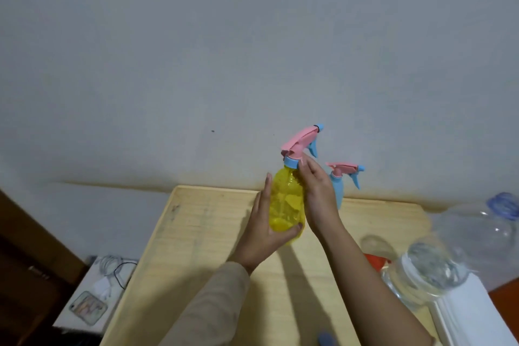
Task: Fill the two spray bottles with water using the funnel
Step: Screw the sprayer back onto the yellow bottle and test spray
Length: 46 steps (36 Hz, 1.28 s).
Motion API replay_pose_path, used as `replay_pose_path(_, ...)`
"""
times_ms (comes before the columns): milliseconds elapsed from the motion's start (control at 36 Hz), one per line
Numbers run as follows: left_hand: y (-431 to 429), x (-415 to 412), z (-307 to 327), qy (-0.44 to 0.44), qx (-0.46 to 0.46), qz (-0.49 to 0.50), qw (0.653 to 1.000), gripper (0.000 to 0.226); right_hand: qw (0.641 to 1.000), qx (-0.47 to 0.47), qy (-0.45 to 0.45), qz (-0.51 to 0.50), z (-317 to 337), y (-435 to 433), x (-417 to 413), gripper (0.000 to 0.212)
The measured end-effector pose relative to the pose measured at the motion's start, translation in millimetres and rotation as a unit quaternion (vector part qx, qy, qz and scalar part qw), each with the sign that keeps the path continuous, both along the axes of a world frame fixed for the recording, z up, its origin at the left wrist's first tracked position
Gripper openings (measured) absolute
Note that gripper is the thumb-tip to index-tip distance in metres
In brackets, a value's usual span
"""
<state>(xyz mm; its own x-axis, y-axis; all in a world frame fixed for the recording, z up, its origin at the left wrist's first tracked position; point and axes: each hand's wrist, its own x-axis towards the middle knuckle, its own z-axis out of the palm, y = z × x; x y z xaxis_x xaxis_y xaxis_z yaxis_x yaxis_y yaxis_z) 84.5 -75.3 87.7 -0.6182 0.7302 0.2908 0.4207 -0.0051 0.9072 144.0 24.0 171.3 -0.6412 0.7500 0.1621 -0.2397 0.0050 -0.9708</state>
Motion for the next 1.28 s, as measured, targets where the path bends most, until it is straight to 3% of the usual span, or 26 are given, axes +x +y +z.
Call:
replay_pose_path(56, -1, 2, 10, 0.010, -0.003, 0.003, 1.000, 0.108, 1.000, -0.009, 0.013, -0.024, 9, -5, 1, 0.021)
replay_pose_path(167, -6, 5, 24, 0.034, -0.009, 0.012, 0.999, 0.108, 1.000, -0.011, 0.012, -0.018, 19, -15, 5, 0.039)
replay_pose_path(278, -12, 5, 27, 0.034, -0.009, 0.014, 0.999, 0.109, 1.000, 0.007, 0.024, -0.015, 25, -17, 9, 0.030)
replay_pose_path(361, -12, 7, 26, 0.027, -0.005, 0.019, 0.999, 0.105, 0.998, -0.031, 0.052, -0.015, 26, -18, 9, 0.047)
replay_pose_path(556, -17, 5, 35, 0.014, -0.011, 0.016, 1.000, 0.101, 0.997, -0.033, 0.046, 0.049, 33, -12, 10, 0.037)
replay_pose_path(667, -19, 2, 40, 0.019, -0.026, -0.014, 0.999, 0.106, 0.997, -0.039, 0.029, 0.065, 36, -9, 13, 0.044)
replay_pose_path(778, -22, -1, 45, 0.009, -0.038, -0.045, 0.998, 0.101, 0.994, -0.013, 0.003, 0.110, 40, -4, 19, 0.029)
replay_pose_path(917, -23, -2, 49, -0.002, -0.055, -0.070, 0.996, 0.100, 0.998, 0.009, -0.006, 0.054, 42, -1, 18, 0.022)
replay_pose_path(1056, -23, 3, 42, 0.015, -0.072, -0.037, 0.997, 0.103, 1.000, 0.000, -0.008, -0.002, 32, -4, 11, 0.013)
replay_pose_path(1278, -21, 13, 27, 0.009, -0.092, -0.005, 0.996, 0.107, 0.995, 0.063, -0.044, -0.055, 20, -8, 7, 0.007)
